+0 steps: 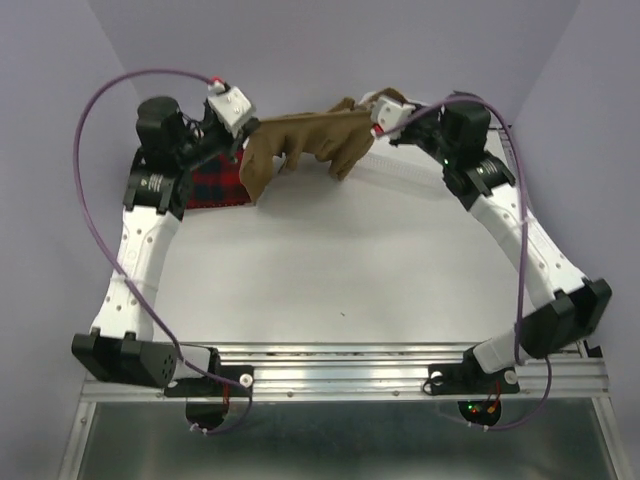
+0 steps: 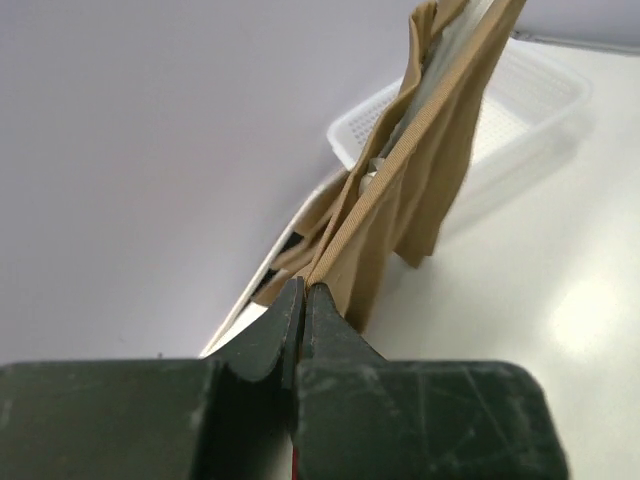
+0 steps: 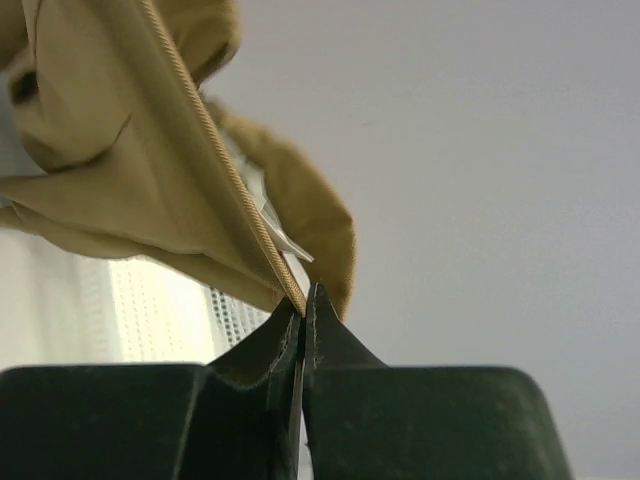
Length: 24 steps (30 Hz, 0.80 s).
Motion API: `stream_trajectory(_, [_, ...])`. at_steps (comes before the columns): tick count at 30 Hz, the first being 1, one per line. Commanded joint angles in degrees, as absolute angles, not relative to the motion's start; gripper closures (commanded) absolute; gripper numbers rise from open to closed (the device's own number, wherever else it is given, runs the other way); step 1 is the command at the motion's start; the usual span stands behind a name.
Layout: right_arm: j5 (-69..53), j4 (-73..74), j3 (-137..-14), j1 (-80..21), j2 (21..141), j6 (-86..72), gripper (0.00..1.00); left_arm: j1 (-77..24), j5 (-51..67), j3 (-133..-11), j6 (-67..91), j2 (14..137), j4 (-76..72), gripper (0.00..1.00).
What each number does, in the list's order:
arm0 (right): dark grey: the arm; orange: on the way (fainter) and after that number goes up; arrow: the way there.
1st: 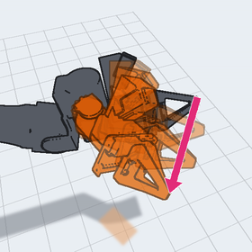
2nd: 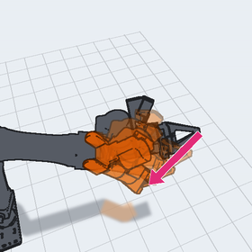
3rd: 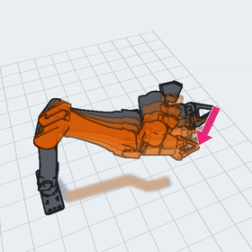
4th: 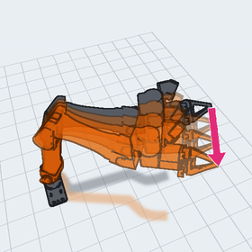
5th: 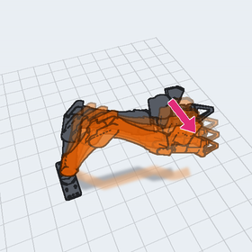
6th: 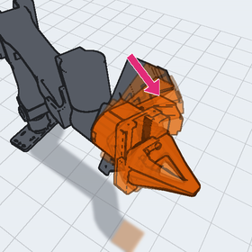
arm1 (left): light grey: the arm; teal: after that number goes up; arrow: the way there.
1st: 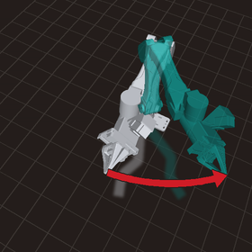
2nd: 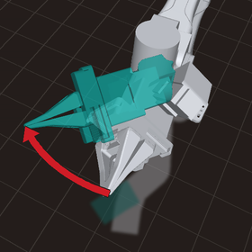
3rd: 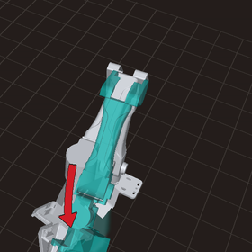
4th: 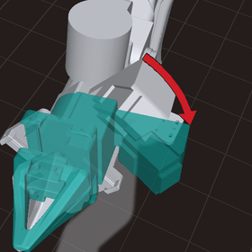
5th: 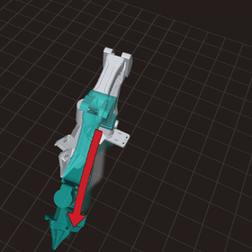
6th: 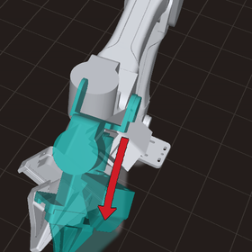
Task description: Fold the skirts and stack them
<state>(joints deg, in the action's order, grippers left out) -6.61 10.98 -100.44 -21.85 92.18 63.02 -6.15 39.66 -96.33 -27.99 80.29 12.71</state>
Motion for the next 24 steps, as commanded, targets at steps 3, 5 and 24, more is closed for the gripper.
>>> stream_trajectory(3, [-9.1, 10.0, -68.2, -17.5, 72.8, 72.3, 0.99, -11.3, 33.8, -63.5, -43.9, 62.7, 12.5, 1.00])
stream_trajectory(5, [-13.0, 12.2, -54.8, -17.5, 68.3, 79.2, 0.99, -16.5, 32.1, -55.0, -46.2, 58.9, 12.2, 1.00])
stream_trajectory(24, [-18.2, 31.4, -50.5, -17.5, 52.7, 62.1, 0.04, -43.9, 23.2, -46.1, -36.8, 47.2, 24.7, 0.20])
